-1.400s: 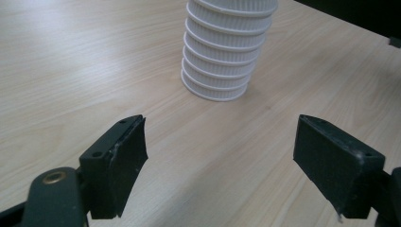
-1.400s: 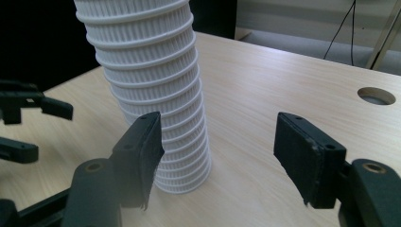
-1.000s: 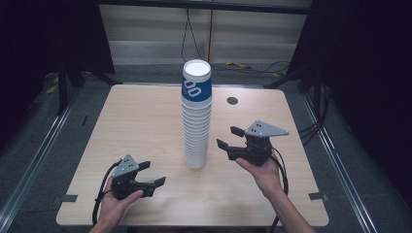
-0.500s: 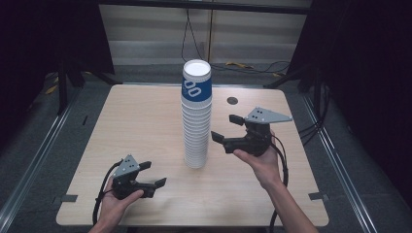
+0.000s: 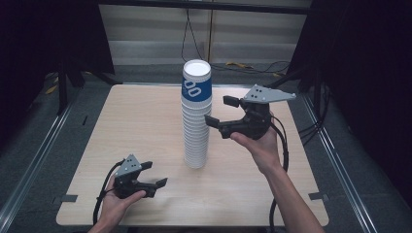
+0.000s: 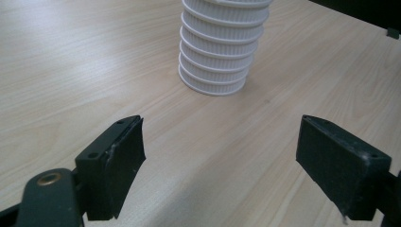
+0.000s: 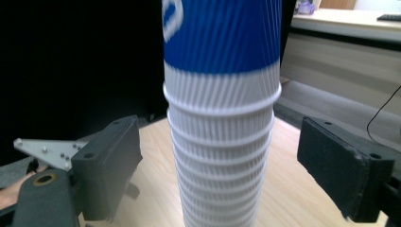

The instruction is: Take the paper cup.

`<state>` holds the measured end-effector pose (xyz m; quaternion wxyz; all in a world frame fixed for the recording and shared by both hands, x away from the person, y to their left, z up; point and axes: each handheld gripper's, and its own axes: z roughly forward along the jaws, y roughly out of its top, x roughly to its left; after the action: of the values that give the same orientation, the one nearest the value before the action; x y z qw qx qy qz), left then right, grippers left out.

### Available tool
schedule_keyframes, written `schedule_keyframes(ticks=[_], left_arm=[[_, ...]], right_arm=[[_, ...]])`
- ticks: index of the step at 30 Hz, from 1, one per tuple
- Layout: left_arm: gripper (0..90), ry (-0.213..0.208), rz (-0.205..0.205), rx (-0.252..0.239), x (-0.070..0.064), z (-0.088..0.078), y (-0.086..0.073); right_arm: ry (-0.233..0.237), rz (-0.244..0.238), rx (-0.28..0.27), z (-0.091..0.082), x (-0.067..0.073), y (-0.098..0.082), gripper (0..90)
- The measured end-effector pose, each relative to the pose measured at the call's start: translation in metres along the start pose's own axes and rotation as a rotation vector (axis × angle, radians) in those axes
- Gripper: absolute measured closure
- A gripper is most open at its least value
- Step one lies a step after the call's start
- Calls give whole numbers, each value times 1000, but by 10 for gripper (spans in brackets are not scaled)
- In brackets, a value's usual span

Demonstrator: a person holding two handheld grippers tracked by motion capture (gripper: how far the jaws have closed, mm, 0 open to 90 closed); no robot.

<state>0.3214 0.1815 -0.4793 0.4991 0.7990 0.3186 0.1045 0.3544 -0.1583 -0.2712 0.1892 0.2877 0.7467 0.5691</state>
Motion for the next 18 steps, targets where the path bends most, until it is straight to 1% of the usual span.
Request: schedule_keyframes(ticks=[2,3,4,5,7,10,11,12,15,16,18], left_arm=[[161,-7,-7,0,0,0,0],[164,-17,-7,1,0,1,0],[164,-17,-7,1,0,1,0],[164,-15,-5,6,-1,1,0],[163,-20,1,6,-1,1,0],[163,-24,-6,7,0,2,0],[164,-24,-6,7,0,2,0],[165,-21,-2,8,0,2,0],[165,-24,-9,10,0,2,0],[165,-22,-7,11,0,2,0],[166,-27,0,10,0,2,0]], right_arm=[[1,-4,-1,0,1,2,143],[5,-5,-7,1,1,8,143],[5,-5,-7,1,1,8,143],[9,-12,-7,4,0,15,142],[12,-14,-6,4,0,17,143],[19,-26,-7,8,0,28,143],[19,-26,-7,8,0,28,143],[17,-34,-7,11,1,33,144],[28,-28,-10,13,1,38,148],[33,-31,-10,17,0,41,148],[34,-30,-6,19,-1,43,147]])
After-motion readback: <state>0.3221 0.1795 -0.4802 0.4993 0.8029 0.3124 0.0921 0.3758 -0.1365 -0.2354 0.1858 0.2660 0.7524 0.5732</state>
